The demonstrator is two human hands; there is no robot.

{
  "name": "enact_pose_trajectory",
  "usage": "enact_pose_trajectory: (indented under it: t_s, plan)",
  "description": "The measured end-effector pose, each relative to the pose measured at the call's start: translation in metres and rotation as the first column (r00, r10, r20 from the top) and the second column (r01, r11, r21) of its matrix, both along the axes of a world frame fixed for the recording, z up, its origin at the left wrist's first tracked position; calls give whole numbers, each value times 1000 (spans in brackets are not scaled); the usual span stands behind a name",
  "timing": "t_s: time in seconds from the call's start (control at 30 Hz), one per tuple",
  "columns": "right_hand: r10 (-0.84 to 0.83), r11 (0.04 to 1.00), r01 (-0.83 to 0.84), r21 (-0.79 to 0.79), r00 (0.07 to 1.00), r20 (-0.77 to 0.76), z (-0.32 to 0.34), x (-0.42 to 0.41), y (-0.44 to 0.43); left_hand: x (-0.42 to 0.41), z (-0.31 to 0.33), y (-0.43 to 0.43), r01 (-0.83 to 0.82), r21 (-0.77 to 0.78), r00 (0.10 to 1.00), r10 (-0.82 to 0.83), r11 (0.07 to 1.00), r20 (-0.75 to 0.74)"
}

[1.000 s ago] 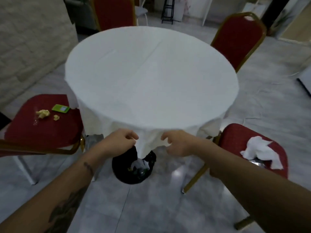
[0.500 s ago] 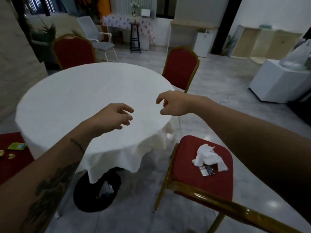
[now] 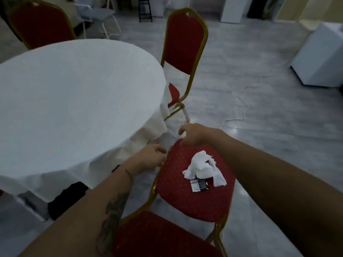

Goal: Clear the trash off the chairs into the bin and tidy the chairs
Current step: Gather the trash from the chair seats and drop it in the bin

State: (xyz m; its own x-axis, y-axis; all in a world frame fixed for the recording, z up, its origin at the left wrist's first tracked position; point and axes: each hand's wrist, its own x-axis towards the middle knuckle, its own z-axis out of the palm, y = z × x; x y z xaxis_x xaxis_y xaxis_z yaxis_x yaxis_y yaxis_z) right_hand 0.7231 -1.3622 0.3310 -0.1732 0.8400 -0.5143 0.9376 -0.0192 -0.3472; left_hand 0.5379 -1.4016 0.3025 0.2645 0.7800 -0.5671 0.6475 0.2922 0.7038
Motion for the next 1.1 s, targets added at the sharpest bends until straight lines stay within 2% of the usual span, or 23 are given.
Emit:
enact_pose_trajectory:
  t_s: [0.17,0.37,0.53,0.67,0.77,0.83,0.97,1.1]
  plan:
    - [3,996,1,-93,999,44,-94,44,17,51,-81,16,29,-94,997,-36,995,-74]
    - [-38,973,64,-222,992,117,-233,94,32,107,-204,16,-63,-89,988,49,994,-146]
    - [-91,959,122,-256,987,130,-317,107,38,142,-291,0,-103,-196,976,62,975,-207]
    - [-139,951,174,-258,979,149,-359,113,29,166,-335,-9,-244,-229,943,176,942,-282]
    - [-191,978,203,-53,965,179,-372,108,7,178,-348,-13,-348,-185,894,266,919,-360]
    - [-233,972,232,25,958,170,-373,103,-3,183,-350,-14,-380,-142,880,310,914,-360]
    - [-323,944,326,-44,944,68,-374,101,-15,187,-349,-18,-423,-108,885,385,900,-260]
    - [-403,908,399,-128,915,-4,-377,104,-25,175,-346,-14,-411,-119,888,367,904,-279]
